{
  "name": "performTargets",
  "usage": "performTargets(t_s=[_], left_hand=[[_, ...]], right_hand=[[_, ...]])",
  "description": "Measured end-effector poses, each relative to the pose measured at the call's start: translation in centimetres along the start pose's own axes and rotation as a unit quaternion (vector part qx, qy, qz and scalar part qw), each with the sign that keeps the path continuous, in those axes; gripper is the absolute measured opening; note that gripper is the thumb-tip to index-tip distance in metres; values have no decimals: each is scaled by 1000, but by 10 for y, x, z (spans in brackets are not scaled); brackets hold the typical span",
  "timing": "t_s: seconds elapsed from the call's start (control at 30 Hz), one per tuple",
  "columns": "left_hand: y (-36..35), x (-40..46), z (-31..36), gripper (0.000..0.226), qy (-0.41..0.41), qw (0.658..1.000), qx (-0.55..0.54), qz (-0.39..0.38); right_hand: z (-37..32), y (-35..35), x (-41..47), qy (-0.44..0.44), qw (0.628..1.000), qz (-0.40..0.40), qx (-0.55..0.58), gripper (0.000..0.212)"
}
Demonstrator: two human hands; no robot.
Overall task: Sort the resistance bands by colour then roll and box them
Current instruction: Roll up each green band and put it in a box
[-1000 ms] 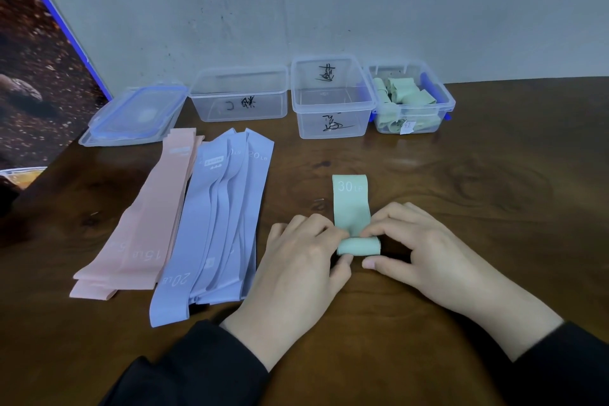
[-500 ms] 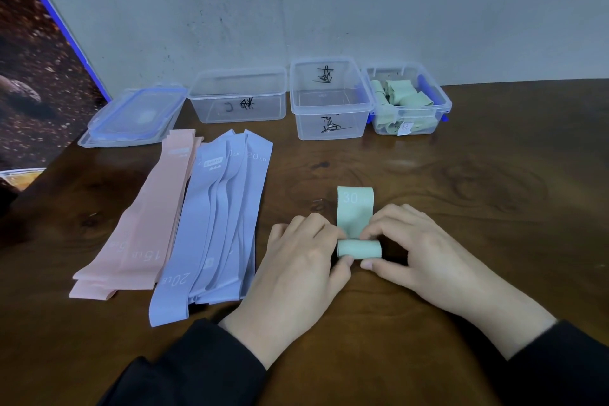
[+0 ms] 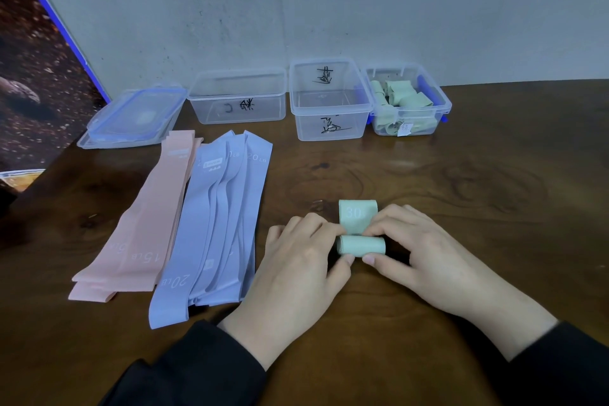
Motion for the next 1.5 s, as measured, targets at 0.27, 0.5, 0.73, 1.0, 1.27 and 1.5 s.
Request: performTargets(t_s=[0.27, 0.5, 0.73, 1.0, 1.27, 1.5], left_hand=[[0, 0, -1, 44, -4, 1000, -2, 0], [3, 1, 0, 34, -4, 1000, -11, -5], [3, 1, 1, 39, 4, 1000, -8, 0], [3, 0, 0, 43, -1, 1000, -13, 0], [3, 1, 1, 35, -7, 1000, -10, -6], [6, 1, 3, 33, 4, 1000, -22, 6]], right_hand=[[-1, 1, -1, 5, 1000, 8, -7, 36], [-2, 2, -2, 5, 1000, 28, -2, 40], [-2, 3, -2, 5, 1000, 21, -8, 28], [-1, 3, -2, 5, 1000, 26, -14, 38], [-1, 3, -2, 7, 1000, 23, -10, 32], [1, 5, -1, -17, 999, 47, -11, 29]])
Point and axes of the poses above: each hand's wrist, its own x-axis towards the middle knuckle, its own y-axis out of the back of the hand, z = x × y, the point moved 5 cm from there along x, towards the middle knuckle, and after that the axes turned 6 degrees about -x, right-handed, at the moved point
